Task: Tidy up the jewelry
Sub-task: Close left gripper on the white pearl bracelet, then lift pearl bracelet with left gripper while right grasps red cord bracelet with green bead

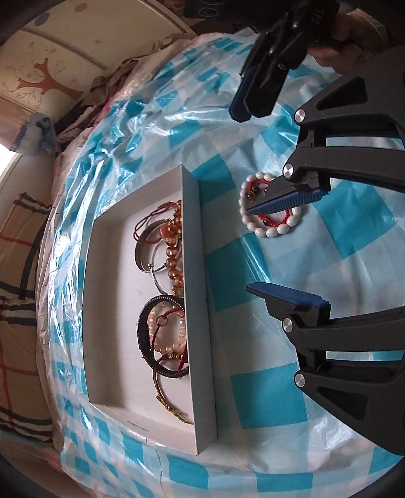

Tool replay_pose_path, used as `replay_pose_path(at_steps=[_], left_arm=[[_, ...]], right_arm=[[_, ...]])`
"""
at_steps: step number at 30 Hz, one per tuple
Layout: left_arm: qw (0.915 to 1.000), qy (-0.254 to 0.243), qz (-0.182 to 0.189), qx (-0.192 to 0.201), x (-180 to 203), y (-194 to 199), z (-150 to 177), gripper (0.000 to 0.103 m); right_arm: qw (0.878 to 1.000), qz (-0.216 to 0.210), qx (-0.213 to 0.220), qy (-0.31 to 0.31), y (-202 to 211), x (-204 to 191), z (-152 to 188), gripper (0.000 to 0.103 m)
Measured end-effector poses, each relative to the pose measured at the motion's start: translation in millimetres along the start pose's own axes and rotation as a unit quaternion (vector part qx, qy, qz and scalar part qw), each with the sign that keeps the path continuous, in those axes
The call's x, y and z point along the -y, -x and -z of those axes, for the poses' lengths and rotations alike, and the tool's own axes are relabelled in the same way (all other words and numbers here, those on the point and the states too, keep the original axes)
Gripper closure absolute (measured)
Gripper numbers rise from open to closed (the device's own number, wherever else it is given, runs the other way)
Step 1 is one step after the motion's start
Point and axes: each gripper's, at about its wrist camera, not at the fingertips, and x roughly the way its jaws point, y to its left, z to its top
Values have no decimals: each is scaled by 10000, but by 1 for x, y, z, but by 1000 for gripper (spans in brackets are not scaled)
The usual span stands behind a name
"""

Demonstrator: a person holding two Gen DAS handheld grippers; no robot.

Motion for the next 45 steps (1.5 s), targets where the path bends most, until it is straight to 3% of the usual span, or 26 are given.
replay_pose_path(at_steps=[15,16,17,18,20,22,26,30,32,40,45], left_arm=[[9894,-990,-967,-429,30,-38,-2,61],[9875,-1086,-1047,-463,32,-39,0,69],[9848,-1215,-1128,-510,35,-40,1,85],[9808,-1400,-1249,-540,40,-39,3,91],[9719,-1663,-1573,-547,41,-31,11,96],[9760,-1374,-1596,-558,24,-12,17,96],[9961,-152,-756,-439,-30,35,35,96],[9988,453,182,38,-53,71,48,96],[9944,698,726,330,-58,85,50,96],[9796,1338,1231,859,-82,105,54,96],[9473,2012,2089,1361,-119,125,66,96]], right_arm=[[9998,67,-30,-190,-2,8,7,71],[9998,70,-47,-194,-2,9,7,71],[9998,71,-59,-199,-2,9,7,71],[9998,67,-63,-201,-1,9,8,71],[9998,71,-52,-184,1,8,8,71],[9998,77,-55,-154,4,8,8,71],[9997,20,-230,-45,-4,3,11,71],[9988,-109,-420,205,-19,-17,13,71],[9985,-179,-426,291,-21,-26,12,69],[9938,-339,-781,717,-46,-56,16,67],[9877,-471,-1040,1069,-68,-78,22,67]])
